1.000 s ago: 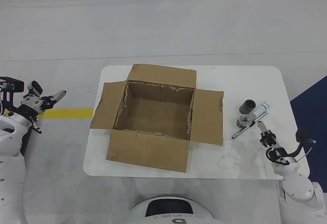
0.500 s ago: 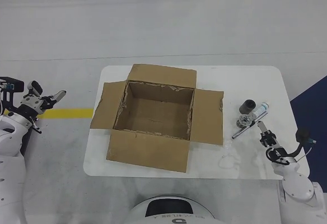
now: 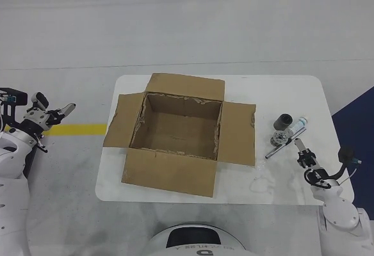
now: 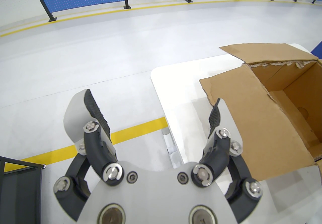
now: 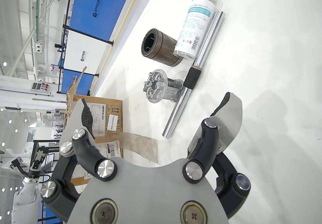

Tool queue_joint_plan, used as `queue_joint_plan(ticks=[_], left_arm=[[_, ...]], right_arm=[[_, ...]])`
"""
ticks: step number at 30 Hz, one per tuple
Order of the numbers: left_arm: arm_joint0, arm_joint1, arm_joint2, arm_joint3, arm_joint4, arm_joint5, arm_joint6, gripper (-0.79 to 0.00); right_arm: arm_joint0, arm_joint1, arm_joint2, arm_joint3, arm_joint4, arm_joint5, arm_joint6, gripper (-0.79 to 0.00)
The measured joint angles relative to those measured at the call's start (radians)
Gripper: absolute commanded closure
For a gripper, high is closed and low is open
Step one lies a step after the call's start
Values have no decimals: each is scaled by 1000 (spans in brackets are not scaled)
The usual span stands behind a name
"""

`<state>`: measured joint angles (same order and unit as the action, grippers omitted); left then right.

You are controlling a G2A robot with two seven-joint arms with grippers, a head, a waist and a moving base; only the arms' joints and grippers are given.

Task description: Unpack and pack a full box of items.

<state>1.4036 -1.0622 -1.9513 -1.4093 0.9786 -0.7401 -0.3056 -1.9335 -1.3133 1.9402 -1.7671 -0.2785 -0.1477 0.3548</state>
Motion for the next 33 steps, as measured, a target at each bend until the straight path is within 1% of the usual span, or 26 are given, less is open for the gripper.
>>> queue_joint_plan(ticks=[4, 6, 8, 10, 14, 22, 24, 26, 28, 33], left_arm=[[0, 0, 0, 0, 0, 0, 0, -785], [0, 0, 0, 0, 0, 0, 0, -785], [0, 0, 0, 0, 0, 0, 0, -785], [0, 0, 0, 0, 0, 0, 0, -785], [0, 0, 0, 0, 0, 0, 0, -785], [0, 0, 0, 0, 0, 0, 0, -785], [0, 0, 0, 0, 0, 0, 0, -785], [0, 0, 0, 0, 0, 0, 0, -785], [0, 0, 0, 0, 0, 0, 0, -785], [0, 0, 0, 0, 0, 0, 0, -785]], right_arm=[[1, 0, -2, -2, -2, 0, 0, -785], [12, 0, -34, -28, -26, 1, 5, -785], [18, -1, -79, -68, -51, -40, 25, -785], [33, -1, -120, -92, -65, -60, 37, -785], [54, -1, -176, -99, -94, -60, 48, -785], [54, 0, -175, -99, -103, -61, 46, -785], [60, 2, -184, -97, -96, -80, 56, -785], [84, 7, -206, -93, -120, -105, 117, -785], [115, 8, -247, -92, -170, -94, 159, -785], [205, 6, -363, -77, -231, -39, 193, -785]])
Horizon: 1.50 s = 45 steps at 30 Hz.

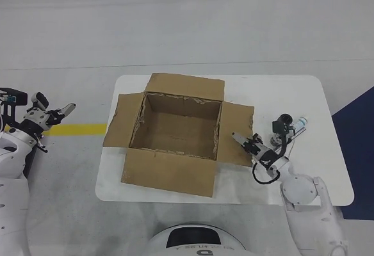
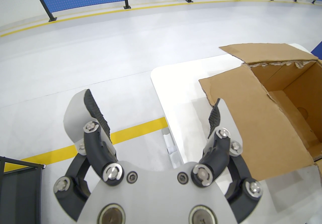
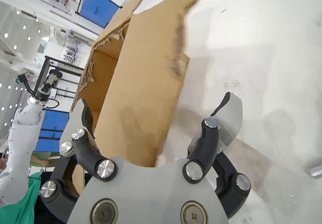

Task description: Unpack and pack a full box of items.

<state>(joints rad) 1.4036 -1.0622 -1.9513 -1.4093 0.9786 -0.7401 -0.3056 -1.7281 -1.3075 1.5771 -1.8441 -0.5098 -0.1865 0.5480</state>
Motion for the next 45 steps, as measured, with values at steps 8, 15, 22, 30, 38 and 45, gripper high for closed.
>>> queue_joint_plan(ticks=[8, 15, 22, 30, 38, 45], left_arm=[[0, 0, 0, 0, 0, 0, 0, -785], [0, 0, 0, 0, 0, 0, 0, -785], [0, 0, 0, 0, 0, 0, 0, -785], [0, 0, 0, 0, 0, 0, 0, -785], [0, 0, 0, 0, 0, 0, 0, -785], [0, 0, 0, 0, 0, 0, 0, -785]], right_arm=[[190, -9, -141, 82, -43, 135, 49, -785], [242, -10, -185, 77, -64, 173, 28, -785], [28, 18, 46, -105, 51, 45, 3, -785], [-194, 24, 323, -165, 189, 45, -142, -785], [-194, 24, 331, -164, 192, 60, -146, -785], [-173, 30, 366, -116, 103, 209, -131, -610]])
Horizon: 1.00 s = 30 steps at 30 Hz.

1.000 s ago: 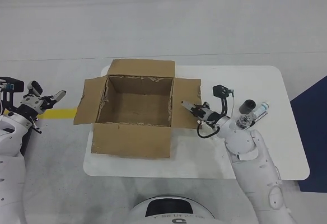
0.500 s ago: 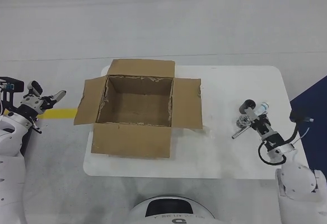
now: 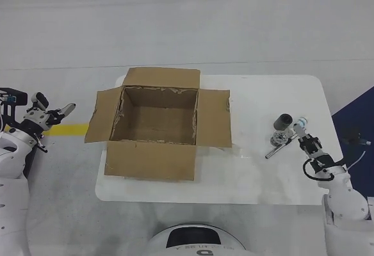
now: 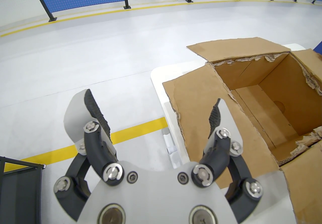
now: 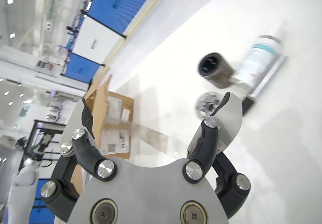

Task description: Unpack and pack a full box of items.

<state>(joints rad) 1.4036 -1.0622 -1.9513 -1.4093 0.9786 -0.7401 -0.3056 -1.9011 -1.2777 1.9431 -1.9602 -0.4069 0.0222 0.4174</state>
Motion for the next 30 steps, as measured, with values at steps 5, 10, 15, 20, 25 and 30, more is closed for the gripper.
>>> queue_joint_plan(ticks=[5, 10, 15, 20, 25, 30], left_arm=[[0, 0, 0, 0, 0, 0, 0, -785], [0, 0, 0, 0, 0, 0, 0, -785], [0, 0, 0, 0, 0, 0, 0, -785], [0, 0, 0, 0, 0, 0, 0, -785], [0, 0, 0, 0, 0, 0, 0, -785], [0, 0, 0, 0, 0, 0, 0, -785]], right_arm=[[46, 9, -16, 18, -205, 277, 51, -665], [119, 19, -81, 58, -415, 464, 155, -616], [210, 26, -155, 142, -559, 545, 251, -446], [277, 30, -211, 215, -666, 577, 330, -385], [307, 29, -233, 243, -691, 582, 357, -388], [302, 28, -251, 239, -709, 567, 373, -369]])
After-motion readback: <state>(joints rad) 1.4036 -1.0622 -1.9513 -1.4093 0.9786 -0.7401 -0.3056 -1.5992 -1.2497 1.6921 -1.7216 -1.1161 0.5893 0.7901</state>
